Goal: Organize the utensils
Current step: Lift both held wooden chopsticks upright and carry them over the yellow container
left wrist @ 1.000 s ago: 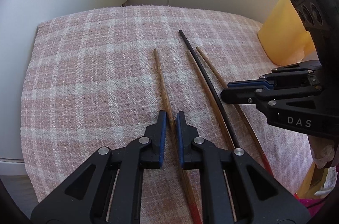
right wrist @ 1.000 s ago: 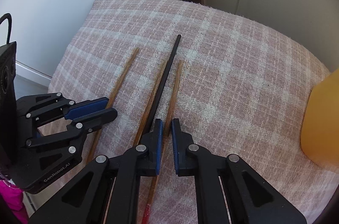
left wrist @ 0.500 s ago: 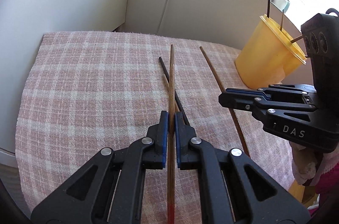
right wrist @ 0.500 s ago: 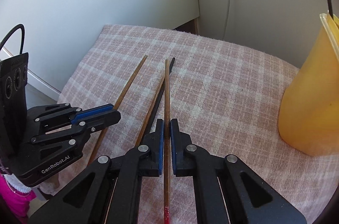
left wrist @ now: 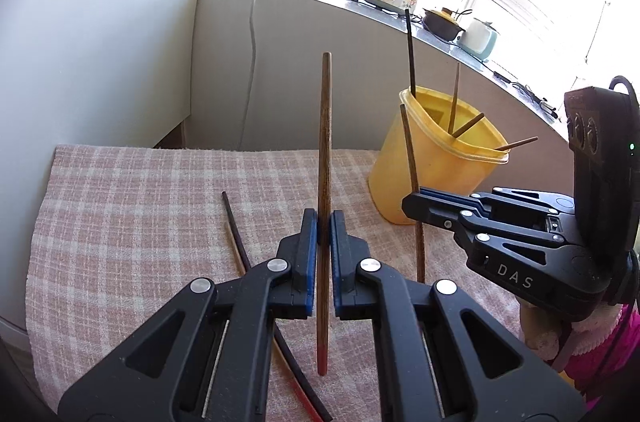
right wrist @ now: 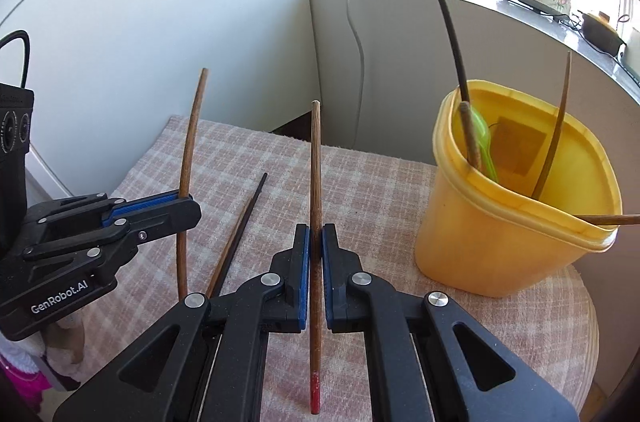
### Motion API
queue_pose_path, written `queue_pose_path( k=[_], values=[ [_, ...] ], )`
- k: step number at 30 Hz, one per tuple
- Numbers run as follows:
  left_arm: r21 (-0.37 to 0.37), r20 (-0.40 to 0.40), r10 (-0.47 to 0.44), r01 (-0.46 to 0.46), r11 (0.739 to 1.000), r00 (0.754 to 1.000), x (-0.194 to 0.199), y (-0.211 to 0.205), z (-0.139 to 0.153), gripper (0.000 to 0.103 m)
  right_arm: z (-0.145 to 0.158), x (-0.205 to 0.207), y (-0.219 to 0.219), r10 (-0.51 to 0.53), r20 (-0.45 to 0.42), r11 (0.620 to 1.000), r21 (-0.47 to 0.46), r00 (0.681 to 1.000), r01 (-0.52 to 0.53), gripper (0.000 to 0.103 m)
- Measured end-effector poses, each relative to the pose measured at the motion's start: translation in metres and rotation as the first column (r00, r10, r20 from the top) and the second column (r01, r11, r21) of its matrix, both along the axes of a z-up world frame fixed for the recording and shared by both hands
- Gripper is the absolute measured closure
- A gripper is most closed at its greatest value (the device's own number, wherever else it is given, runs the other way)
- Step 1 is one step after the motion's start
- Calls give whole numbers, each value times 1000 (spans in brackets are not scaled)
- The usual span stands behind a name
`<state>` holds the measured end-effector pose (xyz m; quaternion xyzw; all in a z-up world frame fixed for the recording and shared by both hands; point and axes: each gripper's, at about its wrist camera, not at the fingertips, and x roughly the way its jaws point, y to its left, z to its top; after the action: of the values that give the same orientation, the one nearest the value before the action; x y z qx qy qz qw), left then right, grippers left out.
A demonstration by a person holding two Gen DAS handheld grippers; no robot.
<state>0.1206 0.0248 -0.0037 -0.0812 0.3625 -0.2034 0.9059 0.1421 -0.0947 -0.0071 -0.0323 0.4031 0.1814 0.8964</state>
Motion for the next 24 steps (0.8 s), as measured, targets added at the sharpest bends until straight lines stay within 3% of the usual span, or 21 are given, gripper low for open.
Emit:
queue_pose_path(
  k=[24],
  values=[
    [-24,194,-145,152,988,970,4,-47,79,99,66,-34,-57,-132,195,991,56,972,123,98]
  ],
)
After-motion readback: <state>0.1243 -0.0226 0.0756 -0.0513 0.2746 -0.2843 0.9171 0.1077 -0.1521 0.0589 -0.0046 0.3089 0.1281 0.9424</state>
